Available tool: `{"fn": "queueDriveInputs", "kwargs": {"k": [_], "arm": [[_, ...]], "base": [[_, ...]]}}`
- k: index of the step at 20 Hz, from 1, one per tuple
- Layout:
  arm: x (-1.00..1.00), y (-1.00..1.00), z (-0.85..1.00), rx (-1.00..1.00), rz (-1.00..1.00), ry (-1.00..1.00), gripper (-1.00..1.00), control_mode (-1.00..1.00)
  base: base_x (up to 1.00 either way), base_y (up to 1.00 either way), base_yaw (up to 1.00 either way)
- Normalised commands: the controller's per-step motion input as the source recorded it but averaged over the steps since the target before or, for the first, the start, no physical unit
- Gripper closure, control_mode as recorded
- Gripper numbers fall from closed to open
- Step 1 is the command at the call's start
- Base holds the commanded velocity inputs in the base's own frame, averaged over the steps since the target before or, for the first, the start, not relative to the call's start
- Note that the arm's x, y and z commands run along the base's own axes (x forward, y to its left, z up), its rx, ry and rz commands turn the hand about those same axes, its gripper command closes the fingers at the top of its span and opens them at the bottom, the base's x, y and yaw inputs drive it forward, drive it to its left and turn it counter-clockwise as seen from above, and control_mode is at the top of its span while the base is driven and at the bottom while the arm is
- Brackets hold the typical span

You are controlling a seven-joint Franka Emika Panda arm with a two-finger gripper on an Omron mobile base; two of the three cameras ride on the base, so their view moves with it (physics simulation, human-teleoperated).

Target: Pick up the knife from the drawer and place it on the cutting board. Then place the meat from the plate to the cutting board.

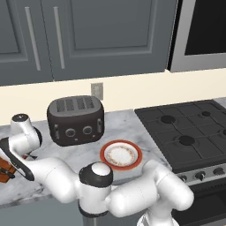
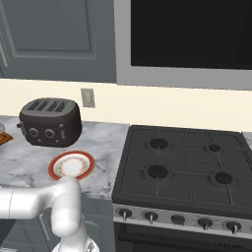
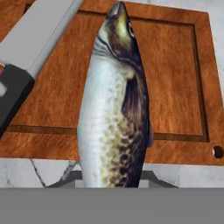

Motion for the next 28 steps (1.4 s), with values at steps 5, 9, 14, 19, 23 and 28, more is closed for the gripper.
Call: {"fn": "queueDriveInputs", "kwargs": {"k": [5, 9, 14, 19, 23, 28], "arm": [[0.19, 0.39, -0.09, 0.00, 0.00, 0.00, 1.00, -1.00], [0.15, 0.32, -0.16, -0.02, 0.00, 0.00, 1.00, -1.00], [0.01, 0.05, -0.20, 0.00, 0.02, 0.00, 1.00, -1.00], [0.01, 0.03, -0.23, 0.00, 0.02, 0.00, -1.00, -1.00], [0.02, 0.04, -0.05, 0.00, 0.01, 0.00, -1.00, -1.00], [0.00, 0.00, 0.00, 0.00, 0.00, 0.00, -1.00, -1.00]], "base": [[0.00, 0.00, 0.00], [0.00, 0.00, 0.00], [0.00, 0.00, 0.00], [0.00, 0.00, 0.00], [0.00, 0.00, 0.00], [0.00, 0.00, 0.00]]}}
